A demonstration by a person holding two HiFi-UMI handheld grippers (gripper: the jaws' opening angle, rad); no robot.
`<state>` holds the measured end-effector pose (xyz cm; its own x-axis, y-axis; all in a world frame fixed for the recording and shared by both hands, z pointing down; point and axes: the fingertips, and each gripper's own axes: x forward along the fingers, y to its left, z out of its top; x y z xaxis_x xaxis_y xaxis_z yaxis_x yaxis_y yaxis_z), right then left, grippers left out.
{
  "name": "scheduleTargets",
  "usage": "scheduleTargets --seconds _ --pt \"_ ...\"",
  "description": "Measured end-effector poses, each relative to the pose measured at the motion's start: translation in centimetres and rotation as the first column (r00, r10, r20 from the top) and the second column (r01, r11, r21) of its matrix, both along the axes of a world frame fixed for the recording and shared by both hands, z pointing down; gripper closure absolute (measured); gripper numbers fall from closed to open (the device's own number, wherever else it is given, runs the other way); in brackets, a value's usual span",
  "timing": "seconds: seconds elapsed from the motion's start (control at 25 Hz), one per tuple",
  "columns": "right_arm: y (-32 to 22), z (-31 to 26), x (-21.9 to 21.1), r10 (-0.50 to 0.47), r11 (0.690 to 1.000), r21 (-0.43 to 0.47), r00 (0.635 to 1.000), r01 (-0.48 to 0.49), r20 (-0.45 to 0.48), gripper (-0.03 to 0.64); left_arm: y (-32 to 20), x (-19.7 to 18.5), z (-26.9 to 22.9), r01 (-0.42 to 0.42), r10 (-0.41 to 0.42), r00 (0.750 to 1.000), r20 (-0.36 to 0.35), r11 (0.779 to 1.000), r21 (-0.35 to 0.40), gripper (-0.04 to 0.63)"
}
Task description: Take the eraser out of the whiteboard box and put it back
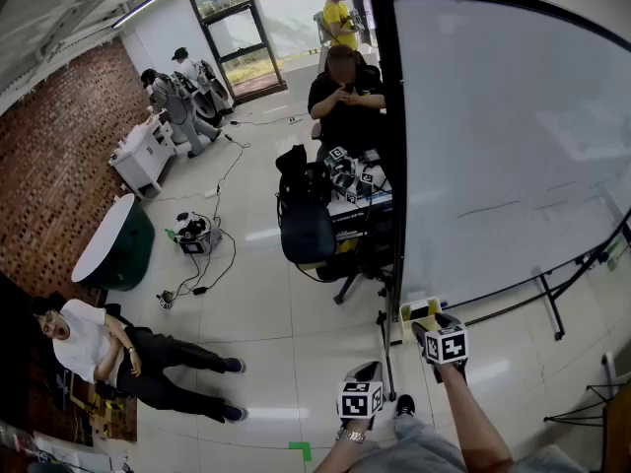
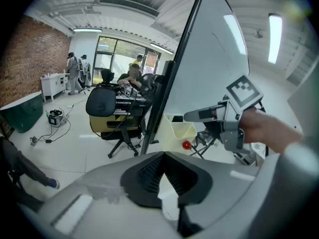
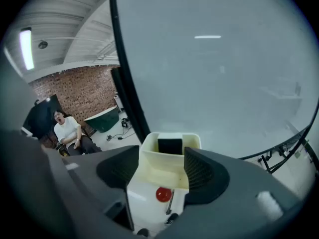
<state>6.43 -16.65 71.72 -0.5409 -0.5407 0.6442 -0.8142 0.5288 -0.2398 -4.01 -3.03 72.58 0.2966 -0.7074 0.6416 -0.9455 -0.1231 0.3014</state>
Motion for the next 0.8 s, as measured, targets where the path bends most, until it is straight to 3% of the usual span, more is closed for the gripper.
scheduleTargets --seconds 0.24,0.48,0.6,0.8 --pt "-4.7 3.0 0.4 0.003 0.994 -0.105 0.993 -0.015 -0.120 0.336 -3.1 -1.4 -0.3 0.041 -0.041 0.999 0.006 0.999 0.005 0.592" --pt "-5.8 4.0 -0.6 0.025 0.991 -0.122 0.981 -0.049 -0.191 0.328 -5.5 -4.2 -1.0 0.086 -0.086 0.996 -0.007 0.996 0.029 0.592" --pt "-5.5 2.5 -0.5 0.031 0.992 -0.120 0.992 -0.046 -0.126 0.348 -6.8 -5.0 -1.0 0.086 -0.086 0.996 -0.010 0.996 0.036 0.592" --pt "-3.9 -4.7 0.6 0.028 0.998 -0.057 1.000 -0.028 0.000 0.348 -8.8 -4.7 -0.7 0.067 -0.066 0.997 -0.035 0.997 0.039 0.592"
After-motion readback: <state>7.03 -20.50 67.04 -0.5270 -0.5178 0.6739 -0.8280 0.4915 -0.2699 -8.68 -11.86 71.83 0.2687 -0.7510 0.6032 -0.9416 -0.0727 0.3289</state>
